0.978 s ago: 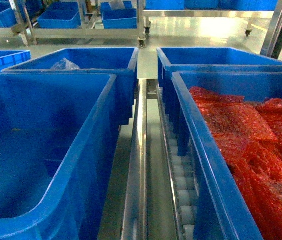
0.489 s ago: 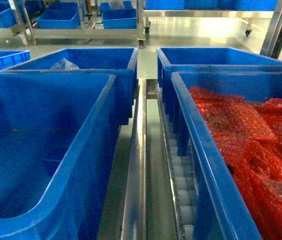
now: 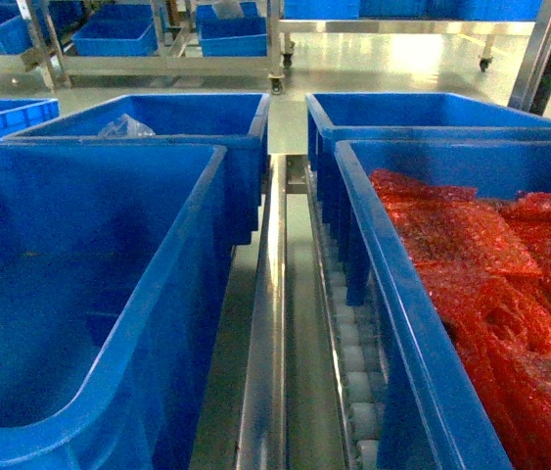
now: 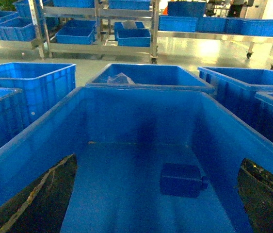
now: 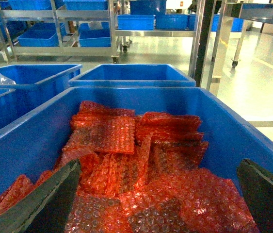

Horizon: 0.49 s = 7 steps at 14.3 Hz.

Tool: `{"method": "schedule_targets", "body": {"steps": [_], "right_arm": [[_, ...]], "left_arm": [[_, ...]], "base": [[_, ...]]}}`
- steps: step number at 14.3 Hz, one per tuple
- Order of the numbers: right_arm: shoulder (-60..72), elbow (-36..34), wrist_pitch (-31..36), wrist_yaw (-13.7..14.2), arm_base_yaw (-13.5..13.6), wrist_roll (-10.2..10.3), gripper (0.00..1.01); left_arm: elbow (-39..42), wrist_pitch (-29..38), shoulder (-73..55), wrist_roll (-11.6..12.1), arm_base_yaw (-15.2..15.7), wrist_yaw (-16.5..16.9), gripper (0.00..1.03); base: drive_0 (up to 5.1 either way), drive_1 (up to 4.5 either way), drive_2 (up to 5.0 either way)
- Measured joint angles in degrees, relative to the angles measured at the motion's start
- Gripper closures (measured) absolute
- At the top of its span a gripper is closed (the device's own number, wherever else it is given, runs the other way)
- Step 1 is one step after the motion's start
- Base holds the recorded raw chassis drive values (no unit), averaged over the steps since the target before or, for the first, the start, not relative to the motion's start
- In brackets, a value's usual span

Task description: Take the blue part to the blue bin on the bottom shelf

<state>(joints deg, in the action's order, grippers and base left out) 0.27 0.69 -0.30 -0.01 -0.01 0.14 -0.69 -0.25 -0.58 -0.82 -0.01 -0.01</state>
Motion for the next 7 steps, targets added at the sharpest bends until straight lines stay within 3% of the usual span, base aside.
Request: {"method": "schedule_targets", "body": {"steps": [7], "right_arm": [[0.00,0.00,0.02,0.00,0.00,0.00,0.03]], "left_arm": [[0.00,0.00,0.00,0.02,0.00,0.00,0.05]], "base": [[0.0,0.00,0.0]]}}
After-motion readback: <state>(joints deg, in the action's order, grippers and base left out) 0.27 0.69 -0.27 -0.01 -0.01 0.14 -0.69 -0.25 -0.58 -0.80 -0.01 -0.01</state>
